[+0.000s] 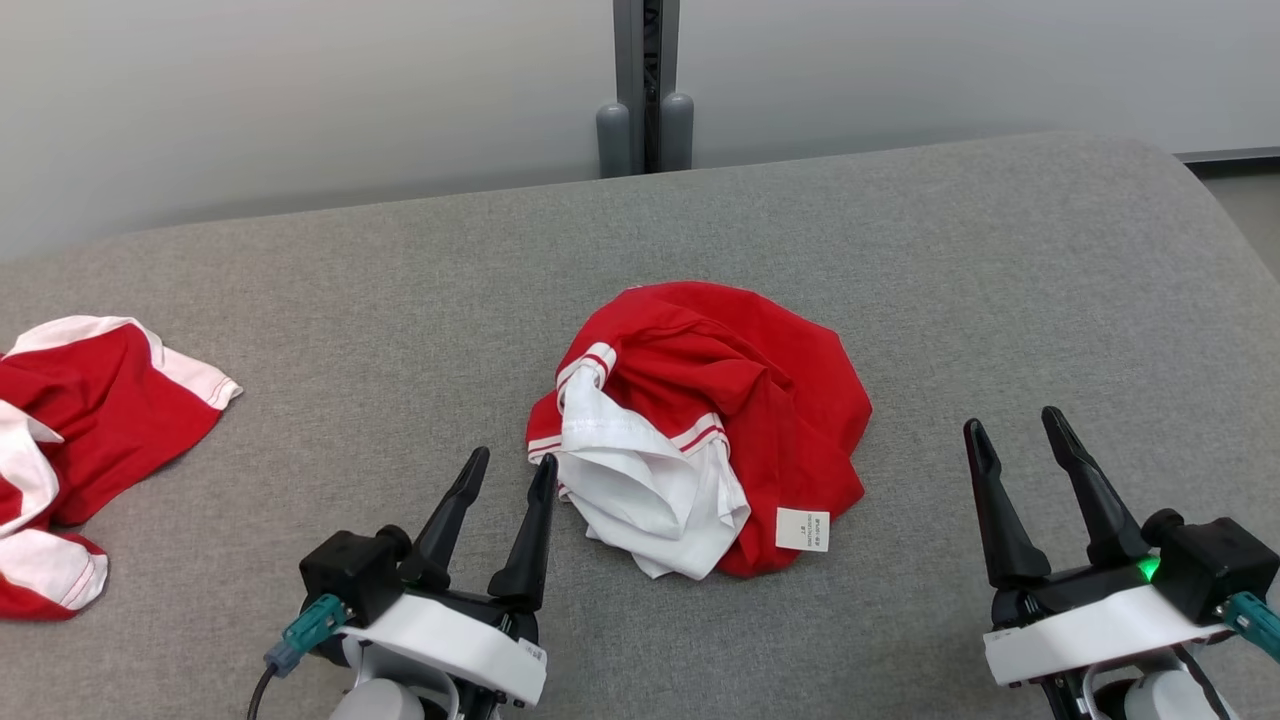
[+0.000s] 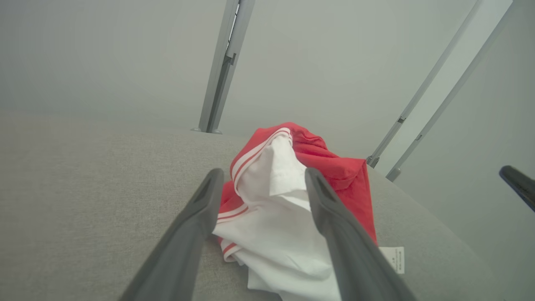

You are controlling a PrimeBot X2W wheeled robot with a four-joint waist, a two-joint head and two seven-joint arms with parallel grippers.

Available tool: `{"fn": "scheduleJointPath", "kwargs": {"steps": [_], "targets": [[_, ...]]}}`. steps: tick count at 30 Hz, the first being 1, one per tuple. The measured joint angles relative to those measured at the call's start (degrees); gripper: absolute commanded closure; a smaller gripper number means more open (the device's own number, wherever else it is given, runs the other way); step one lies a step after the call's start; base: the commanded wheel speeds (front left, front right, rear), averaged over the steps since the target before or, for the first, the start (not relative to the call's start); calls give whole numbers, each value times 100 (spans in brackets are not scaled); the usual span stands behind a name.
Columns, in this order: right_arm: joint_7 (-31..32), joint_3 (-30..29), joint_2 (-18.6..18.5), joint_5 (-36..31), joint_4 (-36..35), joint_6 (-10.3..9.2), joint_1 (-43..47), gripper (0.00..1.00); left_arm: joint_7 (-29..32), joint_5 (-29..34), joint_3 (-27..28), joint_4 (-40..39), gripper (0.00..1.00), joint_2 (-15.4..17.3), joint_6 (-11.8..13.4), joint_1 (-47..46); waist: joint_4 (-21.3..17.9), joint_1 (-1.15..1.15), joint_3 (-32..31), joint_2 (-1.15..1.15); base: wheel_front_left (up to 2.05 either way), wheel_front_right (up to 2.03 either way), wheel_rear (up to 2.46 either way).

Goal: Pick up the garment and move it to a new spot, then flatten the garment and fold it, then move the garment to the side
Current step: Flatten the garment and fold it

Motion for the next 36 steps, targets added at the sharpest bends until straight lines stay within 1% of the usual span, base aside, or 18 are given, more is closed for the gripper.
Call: {"fn": "scheduleJointPath", "kwargs": {"steps": [5,10,19,22,27,31,33,34,35,36], "targets": [[0,46,4,24,126,-1,-81,0,0,-92,-204,63,0,-1,-15,-109,-8,0,76,0,0,0,0],[0,86,11,38,167,0,-114,0,-1,-370,-461,280,0,-1,-19,-289,-13,0,104,0,0,0,0],[0,269,5,74,247,-1,-206,0,3,-1481,-1036,748,0,-3,-20,-760,-187,0,82,0,0,0,0],[0,314,3,104,272,0,-209,0,27,-1730,-1101,957,0,-5,-29,-818,-278,0,51,0,0,0,0],[0,344,-3,111,286,0,-204,0,33,-2271,-1022,1290,0,-4,-35,-886,-394,0,12,0,0,0,0],[0,342,-11,112,294,-1,-198,0,43,-2807,-1088,1285,0,-2,-35,-1000,-432,0,-11,0,0,0,0],[0,337,-13,112,299,0,-191,0,68,-2869,-1215,1240,0,-3,-35,-1035,-431,0,-23,0,0,0,0],[0,335,-13,112,302,0,-189,0,68,-2887,-1245,1237,28,-3,-35,-1052,-426,0,-30,0,0,0,0],[0,338,-12,112,302,0,-188,0,68,-2914,-1277,1237,61,-5,-35,-1074,-419,0,-37,0,0,0,0],[0,342,-12,112,302,-1,-188,0,67,-2937,-1298,1237,71,0,-35,-1095,-414,0,-42,0,0,0,0]]}}
